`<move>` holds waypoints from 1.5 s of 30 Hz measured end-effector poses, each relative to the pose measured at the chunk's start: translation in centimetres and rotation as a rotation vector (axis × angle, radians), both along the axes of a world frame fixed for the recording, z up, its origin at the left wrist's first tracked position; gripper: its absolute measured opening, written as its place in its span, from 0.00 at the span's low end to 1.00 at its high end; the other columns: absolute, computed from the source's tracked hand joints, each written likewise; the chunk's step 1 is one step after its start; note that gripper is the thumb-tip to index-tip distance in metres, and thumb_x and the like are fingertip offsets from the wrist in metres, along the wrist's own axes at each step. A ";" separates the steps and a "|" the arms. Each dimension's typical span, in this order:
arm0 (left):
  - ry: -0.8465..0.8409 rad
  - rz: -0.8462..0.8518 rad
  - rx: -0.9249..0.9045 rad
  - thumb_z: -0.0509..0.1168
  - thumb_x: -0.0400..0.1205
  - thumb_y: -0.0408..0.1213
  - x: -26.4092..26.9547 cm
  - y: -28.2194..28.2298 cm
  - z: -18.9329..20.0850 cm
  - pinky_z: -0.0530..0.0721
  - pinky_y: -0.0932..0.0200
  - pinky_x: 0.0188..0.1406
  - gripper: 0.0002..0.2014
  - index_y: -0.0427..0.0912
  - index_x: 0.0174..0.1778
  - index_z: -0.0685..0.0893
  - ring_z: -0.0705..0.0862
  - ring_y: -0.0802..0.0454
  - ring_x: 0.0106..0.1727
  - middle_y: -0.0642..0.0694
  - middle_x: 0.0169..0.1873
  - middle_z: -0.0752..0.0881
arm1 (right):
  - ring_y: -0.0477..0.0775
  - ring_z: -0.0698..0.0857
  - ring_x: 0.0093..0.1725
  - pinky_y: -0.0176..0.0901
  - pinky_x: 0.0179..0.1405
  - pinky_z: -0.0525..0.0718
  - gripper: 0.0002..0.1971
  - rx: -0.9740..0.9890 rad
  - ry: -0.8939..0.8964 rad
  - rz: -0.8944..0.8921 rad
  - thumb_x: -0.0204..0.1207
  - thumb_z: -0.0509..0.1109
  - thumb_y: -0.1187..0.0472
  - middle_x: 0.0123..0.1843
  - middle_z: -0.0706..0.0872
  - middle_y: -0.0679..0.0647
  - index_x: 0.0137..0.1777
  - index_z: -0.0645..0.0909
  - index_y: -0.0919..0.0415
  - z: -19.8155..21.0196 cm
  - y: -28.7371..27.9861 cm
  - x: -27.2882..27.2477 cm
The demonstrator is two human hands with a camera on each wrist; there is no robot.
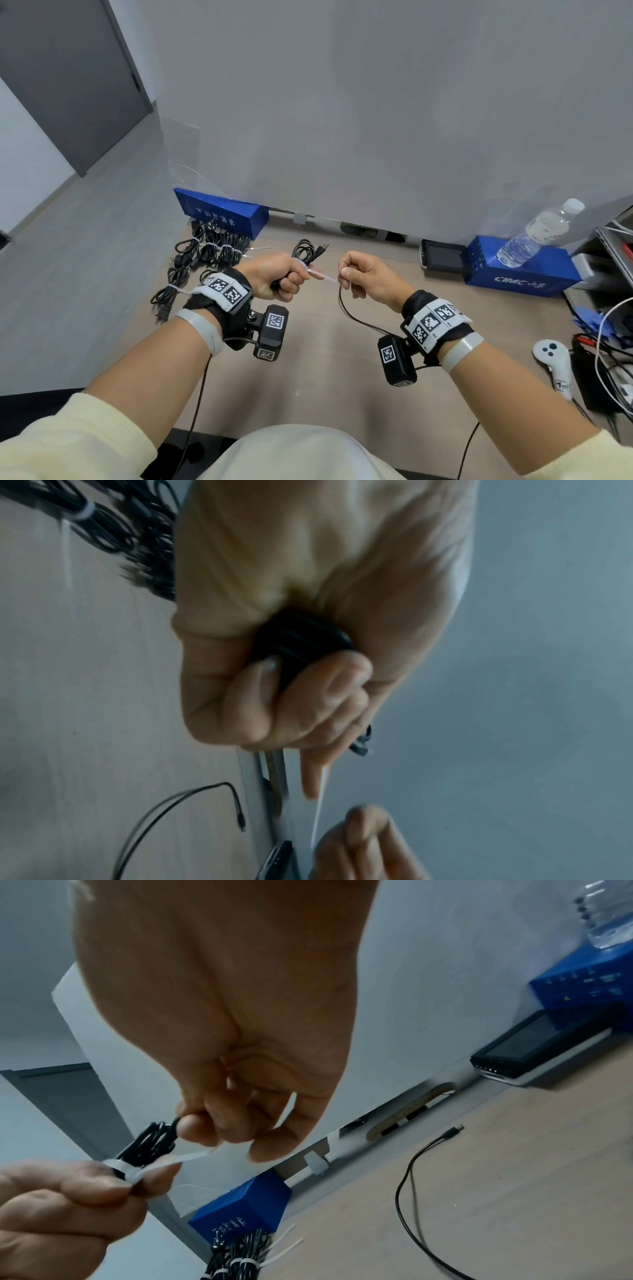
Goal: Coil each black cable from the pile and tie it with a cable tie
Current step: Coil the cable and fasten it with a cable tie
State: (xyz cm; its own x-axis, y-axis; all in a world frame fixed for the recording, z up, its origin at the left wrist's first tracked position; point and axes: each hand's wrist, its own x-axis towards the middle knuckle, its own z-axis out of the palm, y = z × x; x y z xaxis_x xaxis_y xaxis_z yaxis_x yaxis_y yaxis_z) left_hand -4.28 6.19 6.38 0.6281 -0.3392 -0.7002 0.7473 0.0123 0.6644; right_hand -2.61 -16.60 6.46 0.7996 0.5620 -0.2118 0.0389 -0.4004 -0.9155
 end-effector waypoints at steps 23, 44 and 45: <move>-0.080 0.418 0.232 0.67 0.79 0.31 -2.3 -2.7 -4.9 0.59 0.65 0.19 0.16 0.45 0.26 0.72 0.60 0.54 0.17 0.49 0.17 0.67 | 0.36 0.77 0.22 0.40 0.35 0.71 0.16 -0.363 -0.075 0.072 0.78 0.72 0.44 0.29 0.89 0.47 0.33 0.84 0.51 -6.6 3.4 2.2; -0.134 0.571 0.183 0.68 0.85 0.40 2.7 13.8 -10.5 0.68 0.60 0.24 0.12 0.44 0.39 0.73 0.74 0.54 0.23 0.49 0.24 0.79 | 0.46 0.82 0.30 0.45 0.41 0.82 0.02 -0.215 0.110 -0.290 0.77 0.77 0.57 0.29 0.87 0.49 0.44 0.86 0.51 -15.1 20.8 7.0; -0.134 0.575 0.166 0.65 0.87 0.44 2.8 14.2 -10.9 0.68 0.58 0.27 0.13 0.44 0.40 0.74 0.75 0.53 0.25 0.48 0.25 0.80 | 0.46 0.85 0.32 0.50 0.45 0.85 0.03 -0.194 0.126 -0.337 0.78 0.75 0.56 0.31 0.89 0.51 0.48 0.84 0.49 -15.2 21.1 6.7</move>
